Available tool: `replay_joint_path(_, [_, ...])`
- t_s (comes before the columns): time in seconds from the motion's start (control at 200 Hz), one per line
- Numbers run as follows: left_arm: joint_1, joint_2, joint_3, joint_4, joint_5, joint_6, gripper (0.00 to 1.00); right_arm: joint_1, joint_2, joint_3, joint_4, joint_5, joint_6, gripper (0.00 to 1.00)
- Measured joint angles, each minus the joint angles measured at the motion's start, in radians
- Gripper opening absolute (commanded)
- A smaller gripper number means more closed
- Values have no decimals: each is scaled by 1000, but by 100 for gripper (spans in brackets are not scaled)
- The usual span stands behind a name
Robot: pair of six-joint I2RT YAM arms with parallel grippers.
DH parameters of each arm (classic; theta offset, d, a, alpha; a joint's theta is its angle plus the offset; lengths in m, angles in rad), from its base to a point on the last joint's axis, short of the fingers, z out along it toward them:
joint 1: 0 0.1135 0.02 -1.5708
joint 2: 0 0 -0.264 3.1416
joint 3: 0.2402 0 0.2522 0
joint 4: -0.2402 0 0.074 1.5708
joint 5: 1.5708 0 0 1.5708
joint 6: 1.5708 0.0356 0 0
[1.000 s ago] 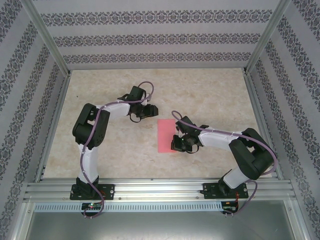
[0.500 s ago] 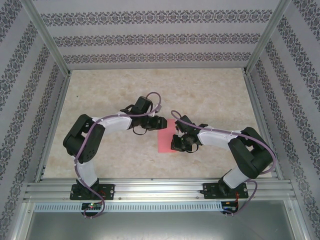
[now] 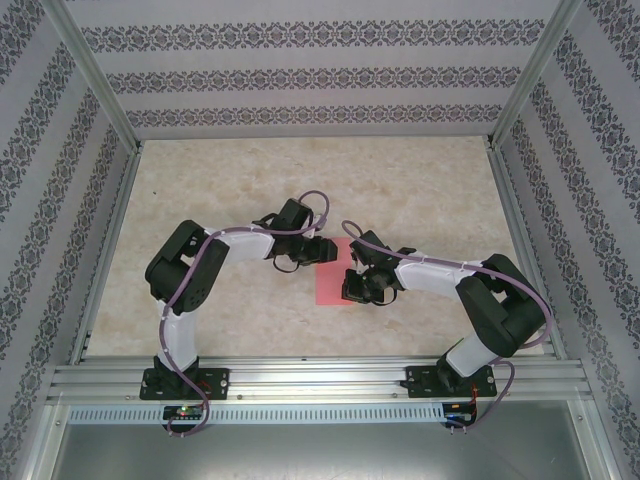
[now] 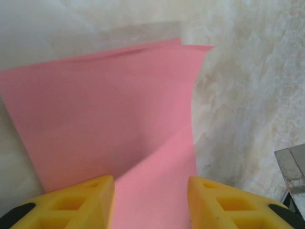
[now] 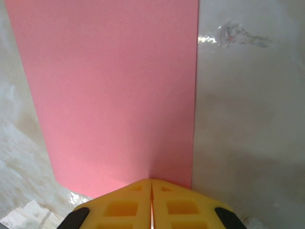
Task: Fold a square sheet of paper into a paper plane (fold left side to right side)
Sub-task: First fold the square sheet of paper in half at the center of the table.
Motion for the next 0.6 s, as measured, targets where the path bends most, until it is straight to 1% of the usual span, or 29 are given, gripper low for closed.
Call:
replay_joint_path(0.11, [6, 11, 18, -12, 0, -7, 46, 0, 0, 0, 0, 0, 0, 9])
replay_joint_path(0.235, [22, 47, 77, -34, -13, -6, 46, 0, 0, 0, 0, 3, 0, 9])
replay_joint_path(0.43, [64, 114, 184, -70, -20, -6, 46, 0, 1, 1, 0, 3, 0, 9])
replay_joint_path(0.6, [104, 154, 254, -85, -48, 2, 46, 0, 1, 1, 1, 3, -1, 10])
